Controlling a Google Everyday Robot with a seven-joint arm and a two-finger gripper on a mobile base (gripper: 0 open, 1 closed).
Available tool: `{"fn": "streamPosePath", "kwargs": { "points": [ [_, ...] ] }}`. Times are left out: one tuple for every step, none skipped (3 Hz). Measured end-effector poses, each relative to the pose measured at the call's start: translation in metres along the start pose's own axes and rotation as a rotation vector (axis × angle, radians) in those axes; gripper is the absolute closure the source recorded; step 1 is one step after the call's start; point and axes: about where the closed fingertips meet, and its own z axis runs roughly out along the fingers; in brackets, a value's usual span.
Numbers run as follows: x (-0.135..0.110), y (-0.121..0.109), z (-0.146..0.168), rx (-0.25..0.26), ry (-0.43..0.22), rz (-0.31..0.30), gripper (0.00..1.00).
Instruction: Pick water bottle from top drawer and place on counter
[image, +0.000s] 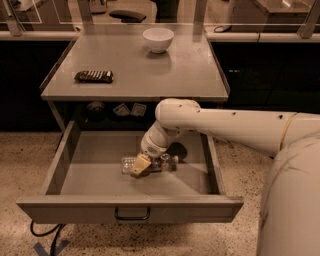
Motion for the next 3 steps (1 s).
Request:
{"fn": "streamPosePath", "kwargs": {
  "points": [
    [0.0, 0.0, 0.0, 0.0, 0.0, 0.0, 0.66],
    [-0.006, 0.004, -0.007, 0.017, 0.01, -0.019, 0.89],
    [-0.032, 0.011, -0.037, 0.017, 0.003, -0.07, 1.0]
  ]
}}
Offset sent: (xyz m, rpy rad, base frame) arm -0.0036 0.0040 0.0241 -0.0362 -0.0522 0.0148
